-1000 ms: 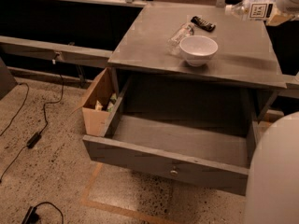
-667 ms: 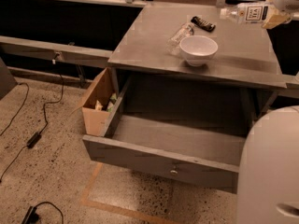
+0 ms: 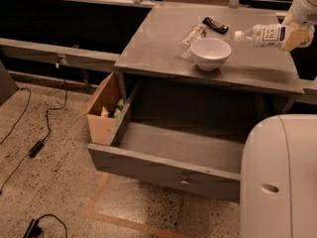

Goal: Pick blue plastic bottle from white bowl and place on counter

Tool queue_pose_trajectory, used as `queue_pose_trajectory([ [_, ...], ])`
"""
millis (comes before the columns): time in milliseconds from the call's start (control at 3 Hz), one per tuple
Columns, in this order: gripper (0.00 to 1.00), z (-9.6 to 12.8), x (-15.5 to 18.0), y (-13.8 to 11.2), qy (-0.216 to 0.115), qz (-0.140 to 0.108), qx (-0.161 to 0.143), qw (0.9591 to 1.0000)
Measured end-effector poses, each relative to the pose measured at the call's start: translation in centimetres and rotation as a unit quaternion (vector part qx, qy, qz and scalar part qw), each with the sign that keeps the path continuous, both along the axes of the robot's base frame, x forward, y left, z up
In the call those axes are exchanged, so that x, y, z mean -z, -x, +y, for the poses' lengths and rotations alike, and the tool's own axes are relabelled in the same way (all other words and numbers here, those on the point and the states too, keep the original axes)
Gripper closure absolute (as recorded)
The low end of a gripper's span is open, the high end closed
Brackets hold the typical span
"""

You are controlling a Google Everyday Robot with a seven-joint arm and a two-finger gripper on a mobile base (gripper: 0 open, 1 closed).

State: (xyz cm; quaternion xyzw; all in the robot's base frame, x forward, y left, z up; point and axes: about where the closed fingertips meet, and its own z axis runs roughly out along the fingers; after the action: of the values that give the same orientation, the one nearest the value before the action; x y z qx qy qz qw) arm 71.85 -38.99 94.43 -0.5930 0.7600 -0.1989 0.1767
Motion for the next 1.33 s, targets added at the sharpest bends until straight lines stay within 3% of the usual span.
queue_pose_trajectory([
  [333, 1.0, 0.6, 1.9, 1.4, -0.011, 0.048, -0.004, 0.9988],
  [667, 1.0, 1.4, 3.5, 1.8, -0.017, 0.075, -0.016, 0.9969],
  [1333, 1.0, 3.3, 6.1, 0.9, -0.027, 0.102, -0.038, 0.9937],
])
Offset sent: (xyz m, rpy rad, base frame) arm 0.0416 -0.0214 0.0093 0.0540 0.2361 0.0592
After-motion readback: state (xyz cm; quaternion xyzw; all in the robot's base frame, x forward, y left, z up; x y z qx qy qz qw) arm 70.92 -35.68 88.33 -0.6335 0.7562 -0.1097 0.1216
